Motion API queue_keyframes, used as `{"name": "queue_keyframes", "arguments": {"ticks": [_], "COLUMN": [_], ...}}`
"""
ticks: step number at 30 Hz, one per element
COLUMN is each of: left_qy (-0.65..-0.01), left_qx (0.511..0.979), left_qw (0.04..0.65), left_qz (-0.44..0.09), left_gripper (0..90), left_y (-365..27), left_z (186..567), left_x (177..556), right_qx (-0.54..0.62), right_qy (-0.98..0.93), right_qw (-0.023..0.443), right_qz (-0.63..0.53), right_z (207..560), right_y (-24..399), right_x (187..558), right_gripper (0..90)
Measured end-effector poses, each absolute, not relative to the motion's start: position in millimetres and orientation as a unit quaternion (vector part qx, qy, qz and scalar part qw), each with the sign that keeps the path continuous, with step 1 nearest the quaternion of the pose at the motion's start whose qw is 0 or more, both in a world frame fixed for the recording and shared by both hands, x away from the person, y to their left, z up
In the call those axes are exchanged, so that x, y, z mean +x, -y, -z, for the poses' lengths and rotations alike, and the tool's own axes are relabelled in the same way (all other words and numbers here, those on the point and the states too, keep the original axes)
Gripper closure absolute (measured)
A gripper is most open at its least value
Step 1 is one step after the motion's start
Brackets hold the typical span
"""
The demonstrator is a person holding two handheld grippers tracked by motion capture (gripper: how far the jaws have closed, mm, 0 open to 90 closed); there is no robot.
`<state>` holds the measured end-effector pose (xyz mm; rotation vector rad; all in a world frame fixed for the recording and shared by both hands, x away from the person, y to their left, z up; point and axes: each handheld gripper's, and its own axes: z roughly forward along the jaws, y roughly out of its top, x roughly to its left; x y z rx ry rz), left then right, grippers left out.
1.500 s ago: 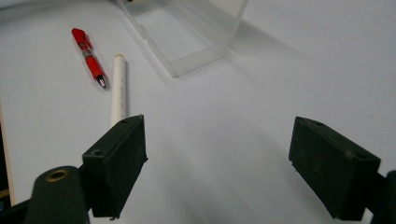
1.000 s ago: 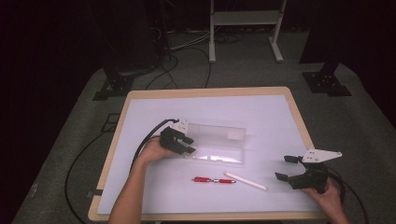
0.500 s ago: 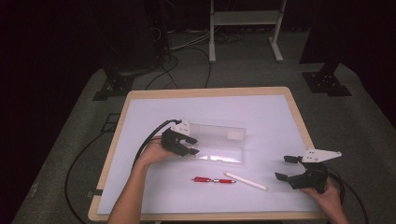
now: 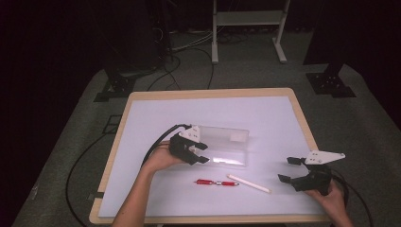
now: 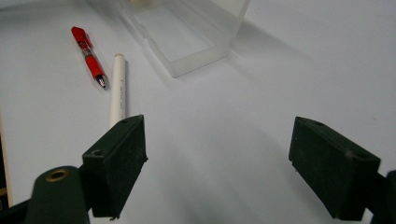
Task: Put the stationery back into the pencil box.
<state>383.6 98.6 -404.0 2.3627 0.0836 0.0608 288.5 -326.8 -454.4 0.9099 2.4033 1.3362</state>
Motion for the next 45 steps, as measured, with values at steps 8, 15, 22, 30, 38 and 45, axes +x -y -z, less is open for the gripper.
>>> {"name": "queue_keyframes", "arguments": {"ticks": [8,15,22,30,38,45], "left_qy": [-0.011,-0.003,0.001,0.004,0.002,0.007], "left_qx": [0.926,0.929,0.93,0.931,0.933,0.937], "left_qw": [0.376,0.37,0.367,0.363,0.359,0.35], "left_qz": [-0.029,-0.026,-0.027,-0.023,-0.014,-0.013], "left_gripper": [43.6,41.3,38.7,37.1,35.0,36.5], "left_y": [-88,-80,-74,-68,-66,-65], "left_z": [398,400,403,410,417,421], "left_x": [370,362,356,351,346,342], "right_qx": [0.311,0.31,0.311,0.31,0.31,0.311], "right_qy": [-0.824,-0.823,-0.822,-0.822,-0.822,-0.821], "right_qw": [0.123,0.126,0.127,0.126,0.126,0.127], "right_qz": [-0.458,-0.458,-0.461,-0.461,-0.461,-0.462], "right_z": [453,452,452,452,452,453], "right_y": [327,327,329,329,330,330], "right_x": [289,288,288,288,287,287], "right_gripper": [18.0,18.0,18.0,18.0,18.0,18.0]}}
